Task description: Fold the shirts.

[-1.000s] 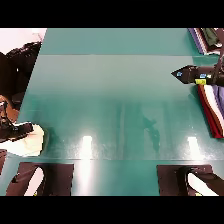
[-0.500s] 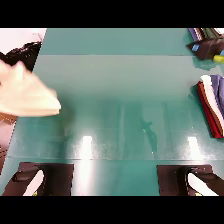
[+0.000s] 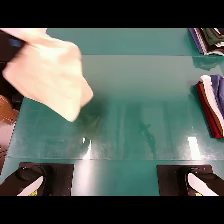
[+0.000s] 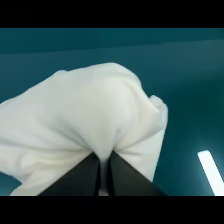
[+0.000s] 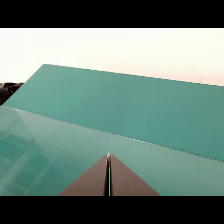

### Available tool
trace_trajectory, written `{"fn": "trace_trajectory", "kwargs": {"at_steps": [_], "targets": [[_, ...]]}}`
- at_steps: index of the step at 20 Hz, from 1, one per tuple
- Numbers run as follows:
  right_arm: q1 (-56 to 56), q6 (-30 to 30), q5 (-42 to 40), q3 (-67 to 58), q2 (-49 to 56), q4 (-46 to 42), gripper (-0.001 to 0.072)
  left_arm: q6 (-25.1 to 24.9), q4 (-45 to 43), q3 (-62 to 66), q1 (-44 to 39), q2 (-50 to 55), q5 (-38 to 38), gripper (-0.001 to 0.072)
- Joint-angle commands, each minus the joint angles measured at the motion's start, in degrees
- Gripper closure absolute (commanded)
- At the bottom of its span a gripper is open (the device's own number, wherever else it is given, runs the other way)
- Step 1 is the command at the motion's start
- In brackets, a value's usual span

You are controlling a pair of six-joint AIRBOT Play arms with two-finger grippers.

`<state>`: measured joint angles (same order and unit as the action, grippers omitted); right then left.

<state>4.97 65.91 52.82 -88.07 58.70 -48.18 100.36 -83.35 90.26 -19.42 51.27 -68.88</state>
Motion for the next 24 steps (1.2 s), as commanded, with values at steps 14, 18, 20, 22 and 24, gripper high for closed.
{"fn": "trace_trajectory", "kwargs": {"at_steps": [14,18,20,22,24], "targets": [[0.04,0.04,3.3,-0.48,0.02,0.02,0.0695,0.24,-1.64,-19.04,-17.16,15.02,22.32,0.0185],[0.02,0.04,4.74,-0.48,0.04,0.0,0.0695,-9.86,9.2,-14.16,-5.16,23.34,19.45,0.0194],[0.02,0.04,6.43,-0.48,0.02,0.0,0.0695,-18.18,18.4,-12.11,-1.77,30.27,16.02,0.0194],[0.04,0.04,8.39,-0.48,0.04,-0.02,0.0695,-22.05,24.17,-9.94,0.55,37.7,12.35,0.0189],[0.02,0.04,9.66,-0.48,0.04,-0.04,0.0696,-25.09,29.09,-7.58,2.14,43.93,8.11,0.0188]]}}
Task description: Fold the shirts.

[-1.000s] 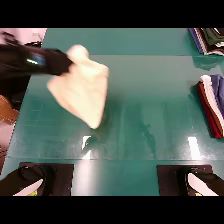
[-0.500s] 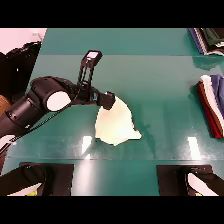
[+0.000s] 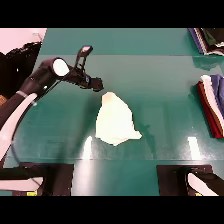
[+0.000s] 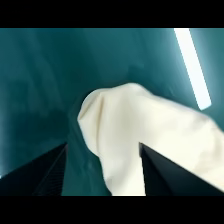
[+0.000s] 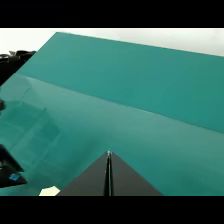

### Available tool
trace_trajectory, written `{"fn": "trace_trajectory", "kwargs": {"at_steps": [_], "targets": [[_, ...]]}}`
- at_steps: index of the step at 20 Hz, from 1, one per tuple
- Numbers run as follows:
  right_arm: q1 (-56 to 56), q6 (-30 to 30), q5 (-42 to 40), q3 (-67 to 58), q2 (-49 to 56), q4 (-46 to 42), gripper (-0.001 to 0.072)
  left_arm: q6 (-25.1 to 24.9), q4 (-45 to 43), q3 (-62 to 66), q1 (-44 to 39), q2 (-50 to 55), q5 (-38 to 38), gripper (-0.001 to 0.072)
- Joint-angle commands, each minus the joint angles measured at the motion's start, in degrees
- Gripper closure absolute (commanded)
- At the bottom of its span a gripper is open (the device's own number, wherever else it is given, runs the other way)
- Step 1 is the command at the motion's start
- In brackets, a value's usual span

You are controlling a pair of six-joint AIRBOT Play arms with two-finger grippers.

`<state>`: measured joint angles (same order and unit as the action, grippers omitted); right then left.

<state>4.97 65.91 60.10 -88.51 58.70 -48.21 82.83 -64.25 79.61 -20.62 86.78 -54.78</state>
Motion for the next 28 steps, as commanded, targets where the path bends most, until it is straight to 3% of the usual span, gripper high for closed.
{"fn": "trace_trajectory", "kwargs": {"at_steps": [1,4,11,12,13,14,15,21,22,24,25,28], "targets": [[0.04,0.04,2.62,-0.04,0.04,-0.02,0.0695,-9.27,11.93,3.93,3.61,10.69,-7.28,0.0188],[0.04,0.04,3.1,0.35,0.02,0.09,0.0695,-11.67,15.28,4.72,3.45,14.16,-6.05,0.0189],[0.04,0.09,3.82,6.95,0.02,0.57,0.0695,-11.85,15.87,4.72,3.45,15.61,-3.06,0.0192],[0.04,0.09,3.91,7.89,0.02,0.57,0.0695,-11.89,15.85,4.7,3.45,15.63,-2.67,0.0279],[0.07,0.09,4.02,8.9,0.02,0.59,0.0695,-12.09,15.87,4.72,3.45,15.78,-2.47,0.0469],[0.17,0.09,4.0,9.88,0.02,0.59,0.0695,-12.76,15.87,4.7,3.45,15.96,-2.01,0.0611],[0.17,0.09,4.22,10.95,0.0,0.57,0.0695,-12.94,15.82,4.72,3.45,15.93,-1.31,0.0683],[0.61,1.27,7.98,27.04,0.02,-0.33,0.0695,-12.72,10.43,7.26,10.4,7.91,-5.84,0.0685],[1.38,1.6,7.72,31.06,0.04,0.39,0.0667,-12.76,10.19,7.26,12.09,5.64,-5.95,0.0684],[4.31,1.57,4.87,38.32,1.18,2.6,0.0177,-12.81,10.19,7.23,14.69,1.92,-6.38,0.0684],[6.49,1.53,3.5,40.76,2.84,3.37,0.0135,-12.81,10.12,7.23,15.43,0.87,-6.6,0.0684],[13.94,-0.24,-4.22,42.69,9.79,3.74,0.0136,-12.79,9.68,7.21,15.58,0.13,-8.83,0.0683]]}}
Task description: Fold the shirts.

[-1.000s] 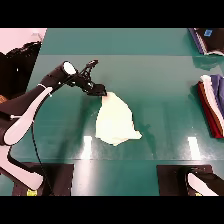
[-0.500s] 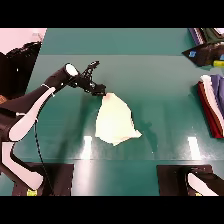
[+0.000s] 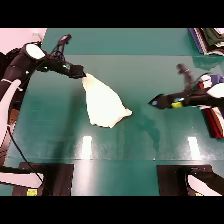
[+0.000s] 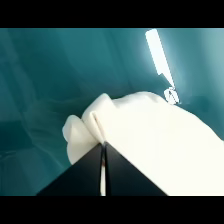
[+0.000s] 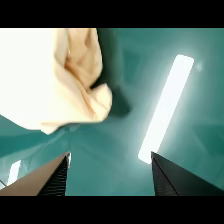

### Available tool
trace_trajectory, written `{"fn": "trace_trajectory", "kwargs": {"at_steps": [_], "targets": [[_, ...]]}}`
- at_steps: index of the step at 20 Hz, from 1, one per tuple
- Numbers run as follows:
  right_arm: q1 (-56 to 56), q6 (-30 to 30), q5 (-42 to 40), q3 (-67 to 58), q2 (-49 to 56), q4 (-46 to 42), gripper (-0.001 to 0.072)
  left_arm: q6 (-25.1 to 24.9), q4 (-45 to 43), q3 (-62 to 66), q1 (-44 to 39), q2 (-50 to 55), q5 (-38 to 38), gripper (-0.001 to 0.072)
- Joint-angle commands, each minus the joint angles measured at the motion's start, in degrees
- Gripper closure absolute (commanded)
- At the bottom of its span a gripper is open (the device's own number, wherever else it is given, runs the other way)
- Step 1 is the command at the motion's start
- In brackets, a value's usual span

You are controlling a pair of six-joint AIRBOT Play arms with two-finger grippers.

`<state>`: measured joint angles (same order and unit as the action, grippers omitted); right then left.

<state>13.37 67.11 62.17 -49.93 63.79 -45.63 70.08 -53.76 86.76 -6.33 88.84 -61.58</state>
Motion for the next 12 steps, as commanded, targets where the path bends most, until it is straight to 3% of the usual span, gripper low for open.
{"fn": "trace_trajectory", "kwargs": {"at_steps": [1,4,7,10,12], "targets": [[7.96,-2.69,-8.98,3.15,7.5,1.05,0.0137,-0.04,-0.79,0.07,1.29,-1.92,-2.86,0.0683],[11.96,-3.61,-11.02,-3.15,15.89,1.07,0.0138,-0.02,-1.38,0.07,1.31,-1.92,-4.59,0.0683],[13.33,-3.52,-7.37,-10.14,23.41,1.07,0.0147,-0.02,-1.51,0.07,1.31,-1.92,-5.09,0.0683],[13.35,-3.52,-1.05,-15.04,29.03,1.81,0.0238,-0.02,-1.57,0.07,1.31,-1.92,-5.14,0.0683],[13.42,-3.52,1.64,-17.16,31.39,2.67,0.0358,-0.02,-1.6,0.07,1.31,-1.92,-5.09,0.0683]]}}
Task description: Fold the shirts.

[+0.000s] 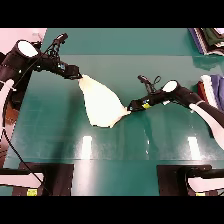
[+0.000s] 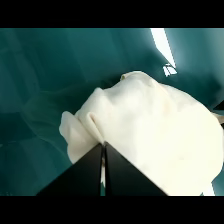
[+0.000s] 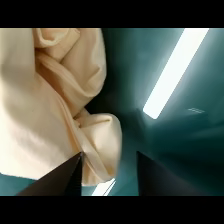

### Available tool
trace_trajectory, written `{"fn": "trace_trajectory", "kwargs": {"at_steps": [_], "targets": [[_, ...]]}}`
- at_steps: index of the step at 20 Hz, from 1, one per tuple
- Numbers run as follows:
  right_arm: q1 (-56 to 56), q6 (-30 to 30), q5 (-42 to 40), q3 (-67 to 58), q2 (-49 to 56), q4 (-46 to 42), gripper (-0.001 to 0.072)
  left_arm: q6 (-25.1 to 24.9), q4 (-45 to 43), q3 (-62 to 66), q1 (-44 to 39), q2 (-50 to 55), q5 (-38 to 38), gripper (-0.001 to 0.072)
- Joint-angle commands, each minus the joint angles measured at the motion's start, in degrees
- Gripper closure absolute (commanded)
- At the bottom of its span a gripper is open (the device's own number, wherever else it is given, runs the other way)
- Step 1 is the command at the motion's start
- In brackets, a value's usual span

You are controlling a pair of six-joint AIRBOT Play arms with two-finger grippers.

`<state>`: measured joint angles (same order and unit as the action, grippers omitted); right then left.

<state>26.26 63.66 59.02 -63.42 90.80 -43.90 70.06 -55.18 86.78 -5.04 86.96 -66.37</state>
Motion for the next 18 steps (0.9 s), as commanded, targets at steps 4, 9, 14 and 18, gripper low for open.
{"fn": "trace_trajectory", "kwargs": {"at_steps": [4,9,14,18], "targets": [[1.18,-0.26,6.91,-4.79,5.07,0.87,0.0688,0.02,-0.15,0.07,0.02,-0.07,-0.7,0.0684],[-0.81,-0.28,2.05,-4.76,-3.52,0.37,0.0699,1.07,-0.17,0.35,0.02,-5.14,1.99,0.0685],[-9.51,2.99,-6.91,-4.81,-24.7,0.85,0.0699,-0.04,-0.15,0.35,0.02,-24.35,12.26,0.0685],[-13.77,2.97,-13.4,-5.25,-40.61,0.76,0.0699,-0.02,0.2,0.35,0.0,-38.36,15.12,0.0685]]}}
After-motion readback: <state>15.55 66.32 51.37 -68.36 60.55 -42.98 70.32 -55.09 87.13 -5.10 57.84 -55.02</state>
